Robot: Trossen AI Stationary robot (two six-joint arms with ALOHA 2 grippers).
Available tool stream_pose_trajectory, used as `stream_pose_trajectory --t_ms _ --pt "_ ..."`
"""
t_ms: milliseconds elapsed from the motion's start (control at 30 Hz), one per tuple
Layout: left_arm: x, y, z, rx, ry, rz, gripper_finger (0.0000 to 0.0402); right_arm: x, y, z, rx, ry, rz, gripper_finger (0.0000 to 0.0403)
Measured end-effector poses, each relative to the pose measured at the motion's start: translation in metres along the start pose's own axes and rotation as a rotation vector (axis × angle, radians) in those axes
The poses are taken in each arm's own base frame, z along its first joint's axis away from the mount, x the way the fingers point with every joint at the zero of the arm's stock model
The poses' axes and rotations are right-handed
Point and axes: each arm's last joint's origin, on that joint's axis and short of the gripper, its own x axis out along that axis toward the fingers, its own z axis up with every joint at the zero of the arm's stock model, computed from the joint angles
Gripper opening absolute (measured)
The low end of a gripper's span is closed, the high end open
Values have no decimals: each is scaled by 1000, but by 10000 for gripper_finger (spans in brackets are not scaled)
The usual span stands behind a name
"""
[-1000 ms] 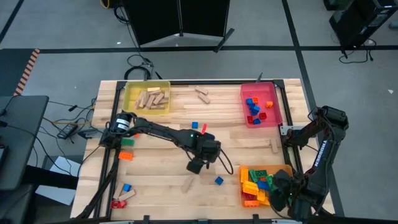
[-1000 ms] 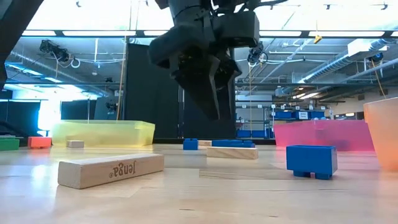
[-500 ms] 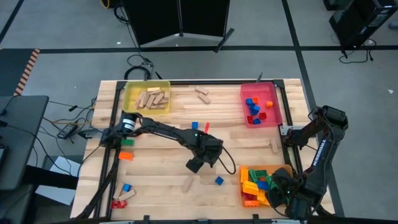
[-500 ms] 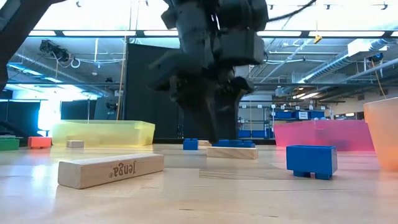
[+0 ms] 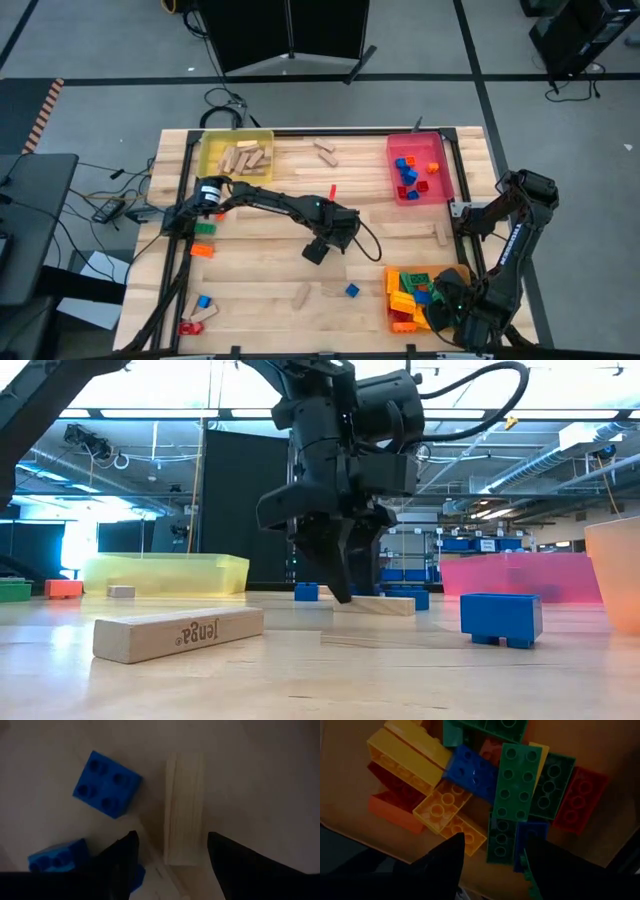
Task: Sort blocks by size
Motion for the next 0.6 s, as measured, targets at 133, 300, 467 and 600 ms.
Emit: stream_pose_trajectory --t_ms 133,300,467,600 --pt "5 -2 -1 0 -24 -23 243 0 0 0 1 -1 0 222" --pt "14 -13 -7 8 11 6 235 0 0 0 1 -1 -1 223" --pt "15 -19 -6 6 36 44 172 0 0 1 0 -4 -4 224" --pt "9 -17 0 -68 44 49 94 0 0 1 1 -2 -2 220"
